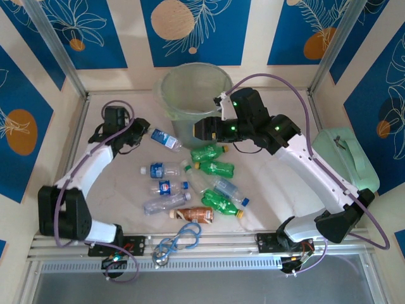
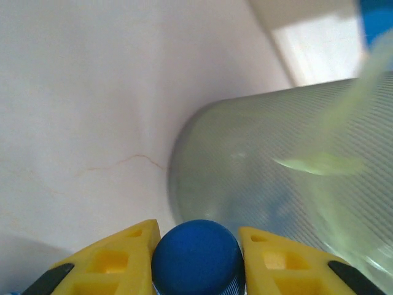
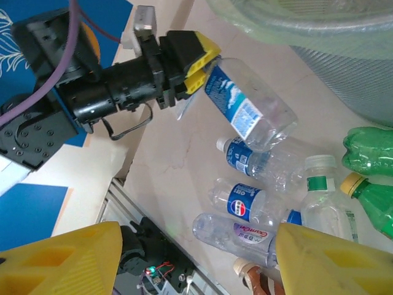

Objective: Put the plastic bottles in the bin

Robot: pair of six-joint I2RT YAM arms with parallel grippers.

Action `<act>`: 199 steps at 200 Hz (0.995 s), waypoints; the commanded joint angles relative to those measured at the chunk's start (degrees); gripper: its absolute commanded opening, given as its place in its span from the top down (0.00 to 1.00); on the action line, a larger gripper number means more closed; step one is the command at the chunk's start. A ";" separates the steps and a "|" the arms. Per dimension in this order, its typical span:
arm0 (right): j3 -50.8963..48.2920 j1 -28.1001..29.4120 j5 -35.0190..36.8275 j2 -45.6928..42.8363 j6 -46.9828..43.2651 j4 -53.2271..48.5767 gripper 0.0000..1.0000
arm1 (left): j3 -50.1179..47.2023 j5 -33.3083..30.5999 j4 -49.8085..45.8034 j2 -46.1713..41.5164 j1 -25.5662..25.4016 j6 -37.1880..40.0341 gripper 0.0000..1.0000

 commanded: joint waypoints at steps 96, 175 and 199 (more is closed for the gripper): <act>6.76 -3.32 -16.63 -0.10 5.65 5.64 0.04 | -6.74 30.28 81.11 -5.14 3.64 -28.98 0.99; 7.82 -5.54 -27.20 3.39 13.50 15.49 0.02 | 2.52 34.65 85.73 -0.70 -2.33 -33.53 1.00; 9.07 -5.10 -28.35 5.45 14.48 16.58 0.02 | 4.00 35.65 83.46 -0.46 -4.17 -31.54 1.00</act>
